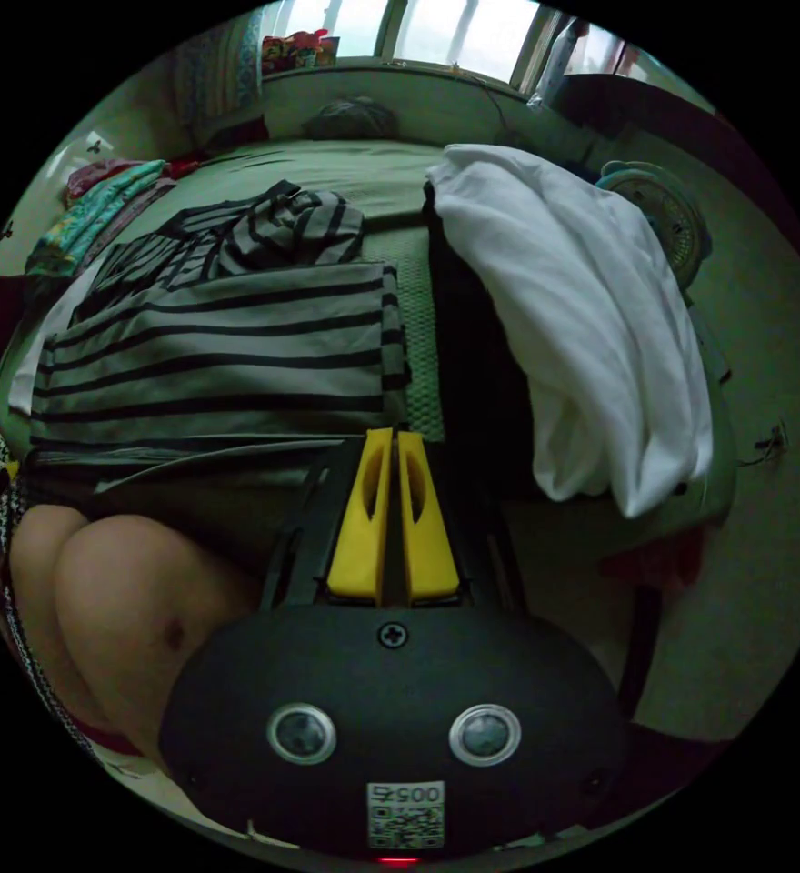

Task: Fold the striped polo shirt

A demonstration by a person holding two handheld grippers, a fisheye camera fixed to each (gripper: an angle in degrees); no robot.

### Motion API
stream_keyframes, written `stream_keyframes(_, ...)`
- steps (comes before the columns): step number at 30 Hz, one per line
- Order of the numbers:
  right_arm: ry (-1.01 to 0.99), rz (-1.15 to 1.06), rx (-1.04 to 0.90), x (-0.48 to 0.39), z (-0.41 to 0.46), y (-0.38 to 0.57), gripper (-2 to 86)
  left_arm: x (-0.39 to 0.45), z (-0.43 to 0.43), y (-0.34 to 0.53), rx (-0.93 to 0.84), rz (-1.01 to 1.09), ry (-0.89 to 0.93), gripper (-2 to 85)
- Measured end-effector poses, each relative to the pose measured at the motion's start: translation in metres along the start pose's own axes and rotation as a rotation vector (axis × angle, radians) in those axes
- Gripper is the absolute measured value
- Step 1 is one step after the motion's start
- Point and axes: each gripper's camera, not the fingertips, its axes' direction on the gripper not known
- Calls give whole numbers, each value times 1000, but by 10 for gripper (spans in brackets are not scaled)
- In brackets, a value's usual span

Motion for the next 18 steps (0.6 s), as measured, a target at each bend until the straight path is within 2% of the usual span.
stream_keyframes(5,-1,-13,4,-3,-5,11,-17,16,38,-18,-129,6,-65,112)
stream_keyframes(7,-4,-17,2,-3,-8,14,-17,32,40,-15,-130,19,-146,85)
stream_keyframes(11,-13,-33,-46,-5,-17,16,-17,48,27,-11,-131,57,-171,40)
stream_keyframes(13,-23,-44,-53,-4,-32,18,-17,57,-5,-8,-76,94,-158,29)
stream_keyframes(18,-78,-60,89,9,-111,44,-12,72,-91,12,15,178,-80,20)
